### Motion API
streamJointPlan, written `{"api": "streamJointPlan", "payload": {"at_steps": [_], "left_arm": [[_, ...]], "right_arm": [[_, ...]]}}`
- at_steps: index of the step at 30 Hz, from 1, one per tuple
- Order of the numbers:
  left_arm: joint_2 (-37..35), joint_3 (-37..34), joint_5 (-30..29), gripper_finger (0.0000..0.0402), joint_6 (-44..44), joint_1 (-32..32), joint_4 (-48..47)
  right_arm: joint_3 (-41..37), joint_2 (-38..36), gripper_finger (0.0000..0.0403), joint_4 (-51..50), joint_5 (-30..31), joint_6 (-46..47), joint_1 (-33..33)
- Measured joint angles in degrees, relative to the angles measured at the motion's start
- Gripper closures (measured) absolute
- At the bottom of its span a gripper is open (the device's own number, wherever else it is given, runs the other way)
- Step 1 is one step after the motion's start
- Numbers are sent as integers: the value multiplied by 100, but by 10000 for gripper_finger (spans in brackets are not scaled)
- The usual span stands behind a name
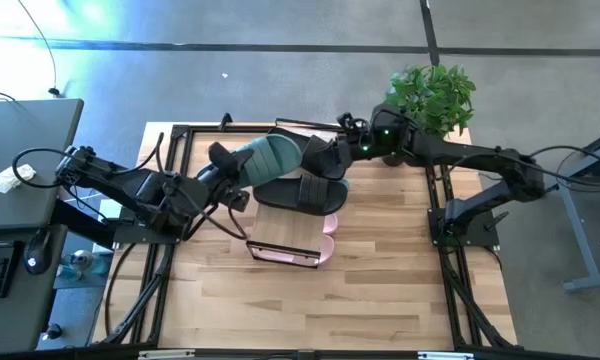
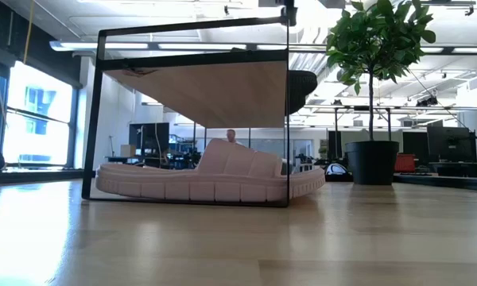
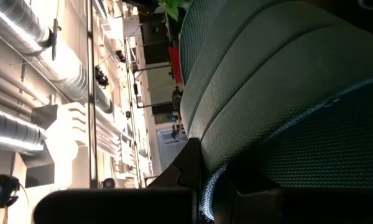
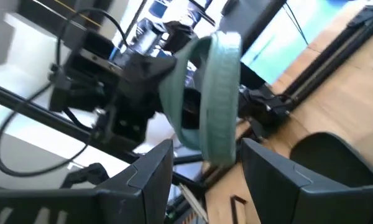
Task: Pick and place slides into the shelf
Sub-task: Put the green slide under the shelf
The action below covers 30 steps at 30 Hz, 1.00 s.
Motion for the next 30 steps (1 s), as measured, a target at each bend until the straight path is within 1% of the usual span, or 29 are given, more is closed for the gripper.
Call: {"api": "streamJointPlan", "payload": {"at_steps": [5,15,18,22,26,30], "left_arm": [[0,0,143,401,-50,0,7],[0,0,198,401,-148,0,-18],[0,0,229,401,-146,0,-22],[7,0,463,401,-158,2,-21],[110,-1,455,401,-166,2,-29],[190,-1,441,401,-174,2,-20]], "right_arm": [[0,194,224,301,-12,198,2],[-2,283,224,645,-12,118,68],[-2,310,224,644,4,192,68],[0,433,224,719,19,211,102],[-1,481,225,728,113,218,125],[-2,491,242,687,156,205,128]]}}
